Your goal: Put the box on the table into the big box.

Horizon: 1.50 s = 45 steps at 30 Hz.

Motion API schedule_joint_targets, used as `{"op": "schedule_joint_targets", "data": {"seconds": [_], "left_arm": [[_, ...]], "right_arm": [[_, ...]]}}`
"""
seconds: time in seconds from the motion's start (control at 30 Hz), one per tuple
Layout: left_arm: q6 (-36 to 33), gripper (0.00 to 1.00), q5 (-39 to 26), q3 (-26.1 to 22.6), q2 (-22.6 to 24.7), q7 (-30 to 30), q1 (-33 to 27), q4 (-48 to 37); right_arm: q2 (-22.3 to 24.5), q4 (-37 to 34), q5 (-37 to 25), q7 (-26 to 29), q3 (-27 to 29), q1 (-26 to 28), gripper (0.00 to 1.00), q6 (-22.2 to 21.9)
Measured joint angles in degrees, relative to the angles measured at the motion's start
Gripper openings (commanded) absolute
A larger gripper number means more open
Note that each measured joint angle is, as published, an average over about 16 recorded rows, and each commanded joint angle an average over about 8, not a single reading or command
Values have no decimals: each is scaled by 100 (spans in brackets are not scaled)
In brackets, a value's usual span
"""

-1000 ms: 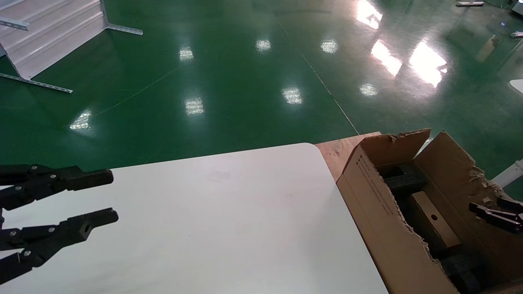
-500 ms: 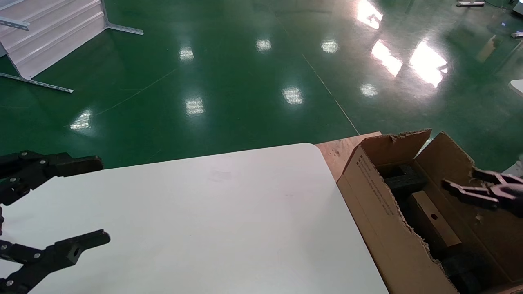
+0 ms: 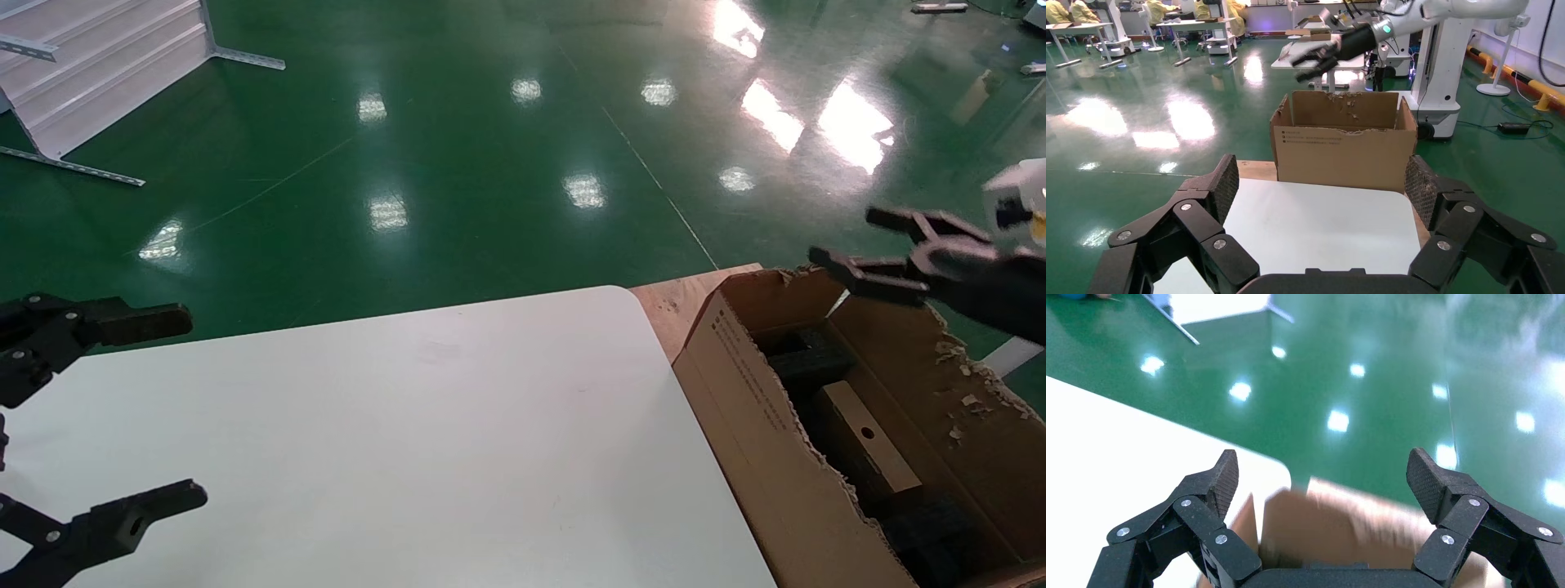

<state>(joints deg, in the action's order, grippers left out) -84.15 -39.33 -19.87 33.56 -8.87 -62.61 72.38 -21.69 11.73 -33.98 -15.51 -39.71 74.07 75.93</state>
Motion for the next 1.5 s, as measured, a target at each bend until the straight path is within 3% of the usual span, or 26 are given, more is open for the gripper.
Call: {"op": "schedule_joint_targets", "data": {"seconds": [0.63, 1.5], "left_arm": [[1, 100, 3, 0, 0, 1, 0, -1], [1, 100, 4, -2, -1, 2, -1, -2]], "right_arm": [[-136, 851, -71, 160, 216, 61, 100, -38], [-690, 3322, -403, 1300, 1212, -544, 100, 430]]}}
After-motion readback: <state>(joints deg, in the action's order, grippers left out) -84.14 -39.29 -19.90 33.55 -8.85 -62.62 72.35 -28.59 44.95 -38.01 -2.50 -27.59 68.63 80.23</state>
